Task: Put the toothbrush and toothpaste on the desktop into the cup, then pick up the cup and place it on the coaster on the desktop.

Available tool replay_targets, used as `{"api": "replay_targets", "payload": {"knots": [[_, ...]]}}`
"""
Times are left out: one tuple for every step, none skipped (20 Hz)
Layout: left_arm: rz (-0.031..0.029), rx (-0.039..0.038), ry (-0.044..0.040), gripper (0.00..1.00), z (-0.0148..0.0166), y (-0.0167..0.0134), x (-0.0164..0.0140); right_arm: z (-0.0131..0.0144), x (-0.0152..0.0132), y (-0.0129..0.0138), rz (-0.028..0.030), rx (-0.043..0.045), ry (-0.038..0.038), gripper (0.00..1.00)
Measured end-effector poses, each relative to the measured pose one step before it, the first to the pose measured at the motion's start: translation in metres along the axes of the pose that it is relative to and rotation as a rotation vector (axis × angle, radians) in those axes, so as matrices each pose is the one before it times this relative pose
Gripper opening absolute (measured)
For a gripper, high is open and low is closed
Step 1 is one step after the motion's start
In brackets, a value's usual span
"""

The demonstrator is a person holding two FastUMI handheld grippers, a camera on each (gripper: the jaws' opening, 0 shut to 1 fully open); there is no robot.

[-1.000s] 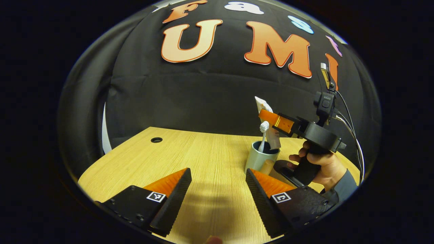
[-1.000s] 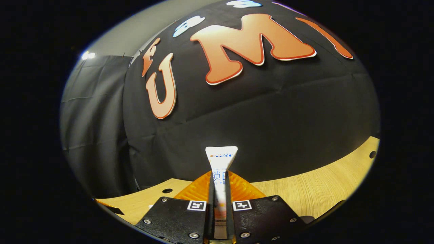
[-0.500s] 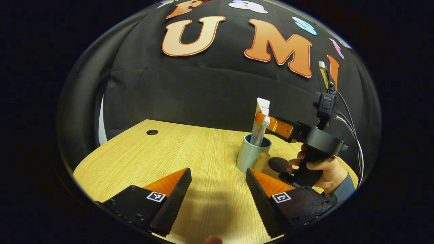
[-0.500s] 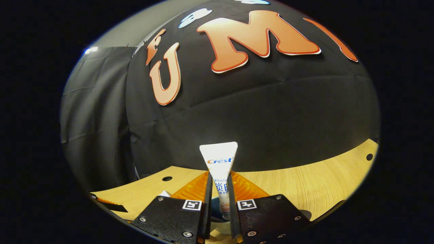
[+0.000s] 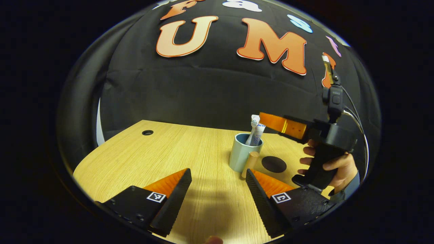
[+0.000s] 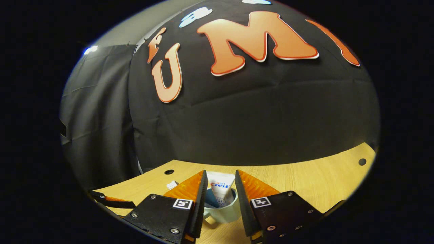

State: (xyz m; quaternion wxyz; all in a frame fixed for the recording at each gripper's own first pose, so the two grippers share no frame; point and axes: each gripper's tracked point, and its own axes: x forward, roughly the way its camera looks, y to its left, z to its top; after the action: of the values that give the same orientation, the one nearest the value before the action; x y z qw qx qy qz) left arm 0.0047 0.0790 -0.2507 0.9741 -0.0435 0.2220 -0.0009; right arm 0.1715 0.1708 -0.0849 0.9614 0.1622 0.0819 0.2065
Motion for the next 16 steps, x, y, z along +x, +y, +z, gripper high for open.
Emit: {"api": "replay_targets", "payload": {"knots": [[-0.00137,0.00466,-0.00151,0.97,0.00164,-0.00328,0.00116,0.00902,-0.00691,-0.00179,-0.00328,-0.01160,-0.01702,0.52],[-0.00186,0.00690,-0.00022,0.97,0.00226,-0.00354,0.00127,0.00922,-0.00621,-0.00169,-0.00274,-0.01083,-0.01823,0.54],[-0.00295,0.00650,-0.00261,0.97,0.00266,-0.00383,0.00101,0.00915,-0.00753,-0.00255,-0.00474,-0.01131,-0.01809,0.58],[-0.00278,0.00680,-0.00158,0.97,0.00311,-0.00408,0.00065,0.00973,-0.00740,-0.00197,-0.00437,-0.01192,-0.01847,0.59],[-0.00301,0.00778,0.00061,0.97,0.00196,-0.00476,0.00058,0.00842,-0.00695,-0.00282,-0.00637,-0.01229,-0.01366,0.64],[-0.00351,0.01235,0.00442,0.96,0.00238,-0.00403,0.00103,0.00802,-0.00697,-0.00317,-0.00716,-0.01173,-0.01121,0.66],[-0.00126,0.01214,0.00218,0.96,0.00208,-0.00415,0.00255,0.00793,-0.00685,-0.00366,-0.00667,-0.00936,-0.00835,0.71],[-0.00447,0.01196,0.00327,0.96,0.00376,-0.00455,0.00326,0.00739,-0.00747,-0.00316,-0.00470,-0.00693,-0.00903,0.74],[-0.00481,0.00643,0.00064,0.96,0.00333,-0.00446,0.00488,0.00752,-0.00696,-0.00297,-0.00348,-0.00729,-0.00963,0.78],[-0.00732,0.00176,0.00201,0.96,0.00296,-0.00373,0.00459,0.00656,-0.00713,-0.00512,-0.00903,-0.00649,-0.00865,0.79],[-0.00909,-0.00557,0.00589,0.96,-0.00017,-0.00410,0.00267,0.00703,-0.00778,-0.00544,-0.00712,-0.00494,-0.01085,0.82],[-0.00575,-0.01023,0.01205,0.96,0.00124,-0.00229,0.00535,0.00563,-0.00792,-0.00492,-0.01047,-0.00365,-0.00951,0.83],[-0.00402,-0.00527,0.01957,0.96,0.00104,-0.00291,0.00766,0.00592,-0.00715,-0.00643,-0.00984,-0.00285,-0.00734,0.84],[-0.00312,-0.00326,0.01312,0.96,0.00285,-0.00274,0.00532,0.00536,-0.00840,-0.00526,-0.00969,-0.00464,-0.00676,0.84],[-0.00488,0.00604,0.01369,0.96,0.00100,-0.00240,0.00409,0.00535,-0.00760,-0.00718,-0.01283,-0.00600,-0.00678,0.85],[0.00066,0.00925,0.01217,0.96,0.00233,-0.00055,0.00494,0.00469,-0.00708,-0.00745,-0.01409,-0.00721,-0.00504,0.85]]}}
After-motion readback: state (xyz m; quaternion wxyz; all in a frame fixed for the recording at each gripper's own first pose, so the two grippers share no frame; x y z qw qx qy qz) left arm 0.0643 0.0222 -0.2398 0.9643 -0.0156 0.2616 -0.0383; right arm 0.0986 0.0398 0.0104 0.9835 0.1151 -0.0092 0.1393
